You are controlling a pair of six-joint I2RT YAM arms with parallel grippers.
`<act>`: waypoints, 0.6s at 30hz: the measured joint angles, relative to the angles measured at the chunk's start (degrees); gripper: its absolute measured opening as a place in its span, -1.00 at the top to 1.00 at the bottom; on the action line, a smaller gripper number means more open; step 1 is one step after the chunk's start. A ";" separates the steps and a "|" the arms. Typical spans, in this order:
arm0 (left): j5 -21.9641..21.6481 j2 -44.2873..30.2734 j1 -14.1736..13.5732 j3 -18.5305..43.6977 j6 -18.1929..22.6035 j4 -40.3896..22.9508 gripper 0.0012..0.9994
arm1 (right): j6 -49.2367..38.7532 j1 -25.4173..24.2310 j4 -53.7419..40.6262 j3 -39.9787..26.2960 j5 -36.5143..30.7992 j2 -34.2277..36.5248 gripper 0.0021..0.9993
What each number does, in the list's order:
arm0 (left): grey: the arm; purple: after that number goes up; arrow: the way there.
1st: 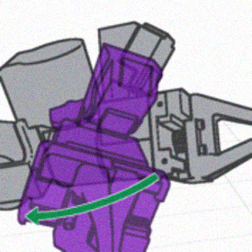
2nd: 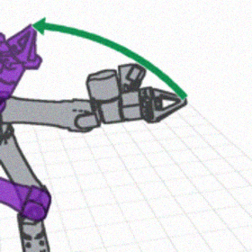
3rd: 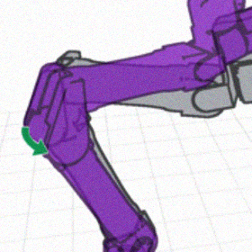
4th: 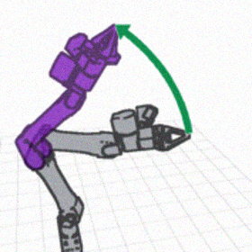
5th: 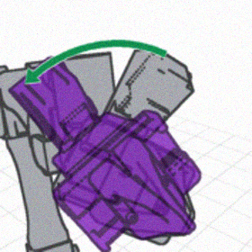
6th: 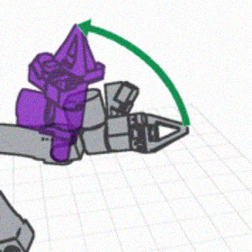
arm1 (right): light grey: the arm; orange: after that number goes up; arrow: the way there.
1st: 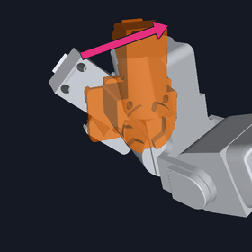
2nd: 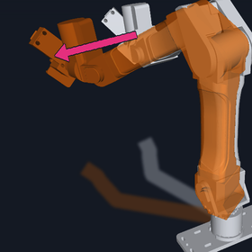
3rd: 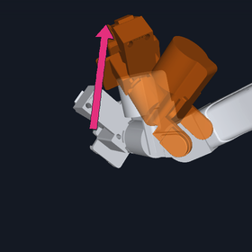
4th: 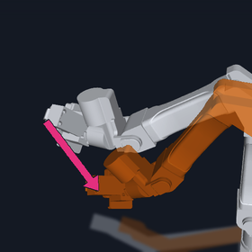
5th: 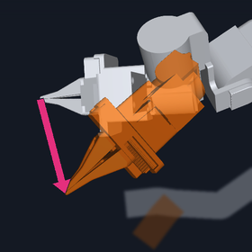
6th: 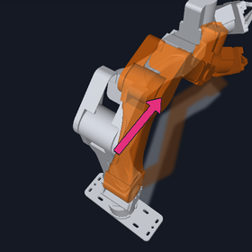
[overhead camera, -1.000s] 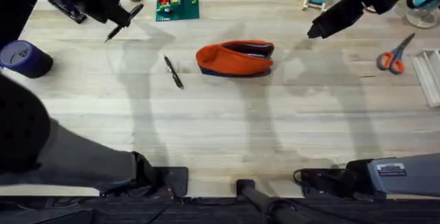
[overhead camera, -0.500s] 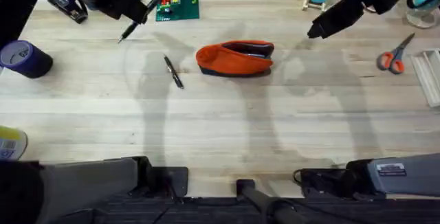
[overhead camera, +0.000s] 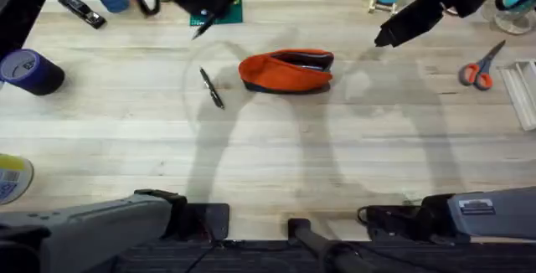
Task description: Unzip the bag, pick up the pens from the table one at a time and place them inside, then zip the bag closed.
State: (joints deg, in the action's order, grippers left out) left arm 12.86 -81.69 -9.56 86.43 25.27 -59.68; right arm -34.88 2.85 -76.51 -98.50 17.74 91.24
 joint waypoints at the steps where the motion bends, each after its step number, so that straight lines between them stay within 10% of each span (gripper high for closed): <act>1: 0.00 0.00 -1.03 -0.01 -0.07 1.13 0.92 | 0.00 0.00 0.00 0.00 0.02 0.00 -0.99; 18: 6.81 0.00 -10.79 -3.87 15.95 6.64 0.92 | 0.00 0.00 -0.02 0.00 0.01 0.00 -0.99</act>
State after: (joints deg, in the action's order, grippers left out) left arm 19.67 -81.69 -20.35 82.56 41.21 -53.04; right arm -34.87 2.85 -76.53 -98.50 17.76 91.24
